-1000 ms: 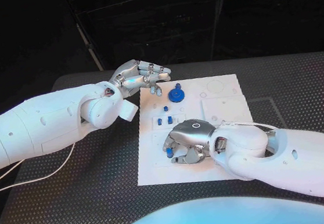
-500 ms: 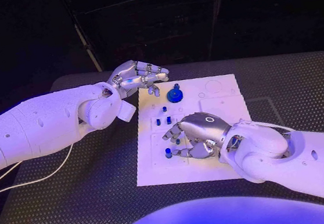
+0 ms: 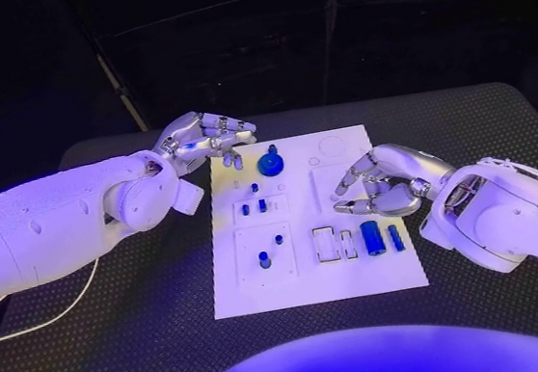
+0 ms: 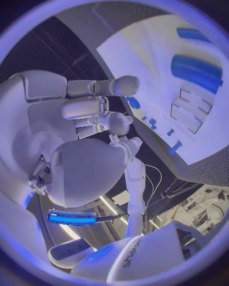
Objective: Assemble the parts on the task board
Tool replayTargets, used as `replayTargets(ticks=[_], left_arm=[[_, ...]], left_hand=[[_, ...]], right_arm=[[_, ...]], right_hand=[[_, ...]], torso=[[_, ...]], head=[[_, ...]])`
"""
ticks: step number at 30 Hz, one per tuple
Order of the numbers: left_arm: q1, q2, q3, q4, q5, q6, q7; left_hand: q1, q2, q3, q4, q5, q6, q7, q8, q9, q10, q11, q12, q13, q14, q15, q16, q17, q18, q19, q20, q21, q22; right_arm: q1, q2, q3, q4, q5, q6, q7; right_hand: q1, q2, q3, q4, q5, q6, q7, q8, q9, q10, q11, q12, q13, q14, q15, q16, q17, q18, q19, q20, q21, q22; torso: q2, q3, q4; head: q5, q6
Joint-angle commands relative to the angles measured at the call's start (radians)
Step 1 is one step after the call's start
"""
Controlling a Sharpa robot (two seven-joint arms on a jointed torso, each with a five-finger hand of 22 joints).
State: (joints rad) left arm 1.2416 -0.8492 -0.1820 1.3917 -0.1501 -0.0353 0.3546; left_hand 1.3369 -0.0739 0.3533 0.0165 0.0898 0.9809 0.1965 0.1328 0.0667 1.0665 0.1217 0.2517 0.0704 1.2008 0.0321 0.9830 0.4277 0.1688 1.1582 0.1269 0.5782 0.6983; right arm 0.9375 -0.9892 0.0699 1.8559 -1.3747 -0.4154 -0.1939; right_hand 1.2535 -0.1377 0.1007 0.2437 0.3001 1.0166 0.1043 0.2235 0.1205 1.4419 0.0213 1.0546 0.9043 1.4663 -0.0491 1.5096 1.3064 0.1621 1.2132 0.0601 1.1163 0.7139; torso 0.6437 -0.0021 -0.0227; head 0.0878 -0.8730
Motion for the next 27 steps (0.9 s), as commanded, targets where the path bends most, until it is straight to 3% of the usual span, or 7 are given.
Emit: replayTargets(ticks=[1, 2, 5, 11, 14, 16, 27], left_arm=[[0.001, -0.001, 0.0, 0.005, 0.005, 0.005, 0.009], [0.001, -0.001, 0.0, 0.006, 0.005, 0.005, 0.009], [0.001, -0.001, 0.0, 0.008, 0.005, 0.006, 0.009], [0.002, -0.002, -0.001, 0.01, 0.005, 0.006, 0.009], [0.002, -0.002, -0.001, 0.011, 0.005, 0.006, 0.009], [0.002, -0.002, -0.001, 0.011, 0.005, 0.006, 0.009], [0.001, -0.006, -0.001, 0.014, 0.005, 0.005, 0.011]], left_hand=[[-0.004, 0.004, -0.006, 0.001, -0.005, -0.006, -0.001, 0.004, 0.001, -0.005, -0.002, 0.004, 0.001, -0.004, 0.001, 0.003, -0.002, 0.014, 0.0, 0.006, -0.004, -0.001], [-0.004, 0.004, -0.006, 0.001, -0.005, -0.006, -0.001, 0.004, 0.001, -0.005, -0.002, 0.004, 0.001, -0.004, 0.001, 0.003, -0.002, 0.014, 0.0, 0.006, -0.004, -0.001], [-0.005, 0.004, -0.006, 0.002, -0.005, -0.006, -0.001, 0.005, 0.002, -0.005, -0.002, 0.004, 0.001, -0.004, 0.001, 0.003, -0.002, 0.014, 0.0, 0.006, -0.005, -0.001], [-0.005, 0.004, -0.006, 0.002, -0.005, -0.006, -0.001, 0.005, 0.002, -0.005, -0.002, 0.004, 0.001, -0.004, 0.001, 0.003, -0.002, 0.014, 0.0, 0.006, -0.005, -0.002], [-0.005, 0.004, -0.006, 0.002, -0.005, -0.006, -0.001, 0.005, 0.002, -0.005, -0.002, 0.004, 0.001, -0.004, 0.001, 0.003, -0.002, 0.014, 0.0, 0.006, -0.005, -0.002], [-0.005, 0.004, -0.006, 0.002, -0.005, -0.006, -0.001, 0.005, 0.002, -0.005, -0.002, 0.004, 0.001, -0.004, 0.001, 0.003, -0.002, 0.014, 0.0, 0.006, -0.005, -0.002], [-0.006, 0.005, -0.008, 0.003, -0.005, -0.006, -0.001, 0.006, 0.002, -0.005, -0.002, 0.005, 0.001, -0.005, 0.001, 0.003, -0.002, 0.014, 0.0, 0.006, -0.005, -0.002]], right_arm=[[0.001, -0.033, 0.001, 0.018, 0.083, 0.006, -0.158], [0.0, -0.044, 0.002, 0.023, 0.068, 0.006, -0.179], [-0.006, -0.071, 0.001, 0.038, 0.022, 0.021, -0.243], [-0.016, -0.097, -0.003, 0.046, -0.032, 0.102, -0.339], [-0.034, -0.1, -0.004, 0.051, -0.04, 0.123, -0.357], [-0.042, -0.1, -0.005, 0.052, -0.042, 0.126, -0.363], [-0.061, -0.078, -0.006, 0.037, -0.109, 0.131, -0.38]], right_hand=[[0.005, 0.032, -0.073, 0.029, 0.056, -0.013, -0.006, 0.086, 0.037, 0.007, 0.002, 0.288, 0.338, 0.082, -0.004, 0.025, 0.144, -0.017, 0.023, -0.004, 0.024, 0.041], [0.014, 0.045, -0.078, 0.029, 0.059, -0.019, -0.008, 0.099, 0.044, 0.024, -0.002, 0.332, 0.399, 0.085, -0.003, 0.029, 0.157, -0.019, 0.027, -0.005, 0.03, 0.05], [0.015, 0.055, -0.107, 0.038, 0.059, -0.03, -0.009, 0.131, 0.063, 0.056, -0.006, 0.402, 0.497, 0.089, -0.004, 0.037, 0.18, -0.024, 0.039, -0.005, 0.044, 0.073], [-0.05, 0.07, -0.175, 0.048, 0.015, -0.067, -0.006, 0.156, 0.08, 0.059, -0.002, 0.419, 0.525, 0.092, -0.001, 0.043, 0.2, -0.027, 0.046, -0.003, 0.053, 0.09], [-0.113, 0.059, -0.22, 0.05, -0.027, -0.085, -0.003, 0.165, 0.086, 0.052, 0.001, 0.413, 0.519, 0.094, 0.002, 0.046, 0.21, -0.027, 0.045, 0.0, 0.053, 0.092], [-0.119, 0.058, -0.23, 0.049, -0.041, -0.088, -0.003, 0.17, 0.089, 0.051, 0.001, 0.412, 0.519, 0.094, 0.003, 0.047, 0.212, -0.027, 0.045, 0.0, 0.053, 0.093], [-0.112, 0.06, -0.238, 0.048, -0.051, -0.086, -0.005, 0.188, 0.098, 0.053, -0.001, 0.415, 0.525, 0.096, 0.002, 0.049, 0.22, -0.028, 0.048, 0.0, 0.058, 0.101]], torso=[[-0.004, -0.0029, -0.0048], [-0.003, -0.0022, -0.0035], [-0.004, -0.0014, -0.0033], [-0.005, -0.0029, -0.0015], [-0.004, -0.0015, -0.0023], [-0.004, -0.0014, -0.0014], [-0.002, -0.0016, -0.0001]], head=[[-0.019, 0.0], [-0.023, 0.0], [-0.03, 0.0], [-0.039, 0.0], [-0.042, 0.0], [-0.045, 0.0], [-0.049, 0.0]])
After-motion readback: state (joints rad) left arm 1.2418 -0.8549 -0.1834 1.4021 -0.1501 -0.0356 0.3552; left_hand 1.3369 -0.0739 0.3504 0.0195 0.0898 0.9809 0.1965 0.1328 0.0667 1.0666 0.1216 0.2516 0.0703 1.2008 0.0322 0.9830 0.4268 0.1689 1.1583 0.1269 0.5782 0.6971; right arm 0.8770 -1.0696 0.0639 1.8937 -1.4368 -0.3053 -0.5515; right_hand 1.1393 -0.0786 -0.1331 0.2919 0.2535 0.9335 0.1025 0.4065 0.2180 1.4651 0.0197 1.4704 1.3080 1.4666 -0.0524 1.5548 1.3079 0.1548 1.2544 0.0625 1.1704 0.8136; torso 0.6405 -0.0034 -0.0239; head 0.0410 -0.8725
